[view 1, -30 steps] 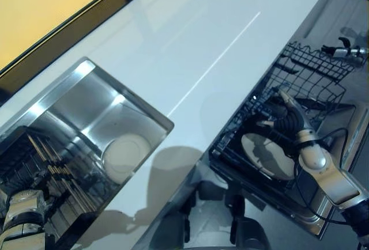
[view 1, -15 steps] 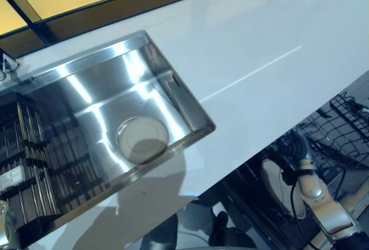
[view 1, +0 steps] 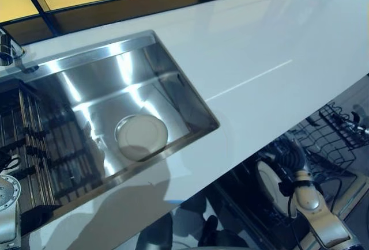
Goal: Pick up plates and place into dishwasher.
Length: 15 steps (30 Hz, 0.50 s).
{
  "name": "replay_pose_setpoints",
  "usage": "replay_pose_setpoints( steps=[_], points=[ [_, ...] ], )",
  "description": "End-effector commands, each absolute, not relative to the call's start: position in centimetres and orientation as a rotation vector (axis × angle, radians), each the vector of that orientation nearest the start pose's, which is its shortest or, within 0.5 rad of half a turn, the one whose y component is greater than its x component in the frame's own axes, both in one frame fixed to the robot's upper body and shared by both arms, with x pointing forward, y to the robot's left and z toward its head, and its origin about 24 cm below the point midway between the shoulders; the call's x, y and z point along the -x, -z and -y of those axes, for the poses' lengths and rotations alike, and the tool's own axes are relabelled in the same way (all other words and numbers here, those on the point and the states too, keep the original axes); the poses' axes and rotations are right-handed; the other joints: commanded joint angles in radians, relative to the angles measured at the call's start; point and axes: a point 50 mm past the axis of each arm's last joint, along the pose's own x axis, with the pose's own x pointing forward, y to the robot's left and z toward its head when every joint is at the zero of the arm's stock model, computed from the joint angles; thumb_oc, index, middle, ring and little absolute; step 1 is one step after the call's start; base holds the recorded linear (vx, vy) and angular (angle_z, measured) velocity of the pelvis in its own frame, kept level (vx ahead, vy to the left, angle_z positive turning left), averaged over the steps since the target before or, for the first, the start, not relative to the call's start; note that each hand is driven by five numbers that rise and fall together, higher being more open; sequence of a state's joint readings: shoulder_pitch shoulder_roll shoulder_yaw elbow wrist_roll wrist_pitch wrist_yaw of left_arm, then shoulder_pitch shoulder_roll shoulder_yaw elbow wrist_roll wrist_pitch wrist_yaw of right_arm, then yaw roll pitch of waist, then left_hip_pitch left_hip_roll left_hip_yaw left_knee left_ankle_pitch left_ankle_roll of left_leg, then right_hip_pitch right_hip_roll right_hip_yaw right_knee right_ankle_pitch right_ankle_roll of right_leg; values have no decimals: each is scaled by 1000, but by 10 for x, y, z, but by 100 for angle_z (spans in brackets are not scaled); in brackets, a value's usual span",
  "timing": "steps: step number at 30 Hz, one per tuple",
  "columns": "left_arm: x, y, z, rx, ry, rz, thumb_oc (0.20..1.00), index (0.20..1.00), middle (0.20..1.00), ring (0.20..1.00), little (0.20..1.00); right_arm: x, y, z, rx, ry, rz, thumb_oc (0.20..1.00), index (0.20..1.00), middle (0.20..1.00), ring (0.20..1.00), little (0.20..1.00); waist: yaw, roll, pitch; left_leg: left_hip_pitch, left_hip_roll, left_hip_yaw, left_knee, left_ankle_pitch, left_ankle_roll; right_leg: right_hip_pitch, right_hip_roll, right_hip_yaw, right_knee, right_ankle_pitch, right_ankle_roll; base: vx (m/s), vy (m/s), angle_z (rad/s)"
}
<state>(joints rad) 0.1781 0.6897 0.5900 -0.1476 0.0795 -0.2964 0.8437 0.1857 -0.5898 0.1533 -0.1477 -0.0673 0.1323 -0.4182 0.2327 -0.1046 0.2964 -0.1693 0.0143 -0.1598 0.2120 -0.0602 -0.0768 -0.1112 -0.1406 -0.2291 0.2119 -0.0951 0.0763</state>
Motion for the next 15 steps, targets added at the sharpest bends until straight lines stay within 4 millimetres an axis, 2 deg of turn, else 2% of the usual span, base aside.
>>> replay_pose_setpoints(
  steps=[1, 8, 15],
  points=[
    [-156, -233, -335, -914, -942, 990, 1000, 1000, 1000, 1000, 1000, -219, -74, 231, 654, 242, 89, 1000, 1000, 1000, 1000, 1000, -13, -2, -64, -1, -75, 40, -10, -56, 109, 75, 3, 30, 11, -58, 30, 0, 0, 0],
    [-161, -254, -310, -1084, -847, 1188, 1000, 1000, 1000, 1000, 1000, -218, -70, 230, 668, 207, 70, 1000, 1000, 1000, 1000, 1000, -41, 22, -96, 17, -67, 64, -28, -55, 107, 76, -3, 42, 9, -56, 40, 28, 22, -3],
    [-163, -265, -310, -1162, -945, 1318, 1000, 1000, 1000, 1000, 1000, -215, -67, 228, 690, 167, 55, 1000, 1000, 1000, 1000, 1000, -77, 55, -127, 38, -65, 85, -51, -50, 107, 67, -13, 64, 16, -55, 48, 32, 53, -9]
  ],
)
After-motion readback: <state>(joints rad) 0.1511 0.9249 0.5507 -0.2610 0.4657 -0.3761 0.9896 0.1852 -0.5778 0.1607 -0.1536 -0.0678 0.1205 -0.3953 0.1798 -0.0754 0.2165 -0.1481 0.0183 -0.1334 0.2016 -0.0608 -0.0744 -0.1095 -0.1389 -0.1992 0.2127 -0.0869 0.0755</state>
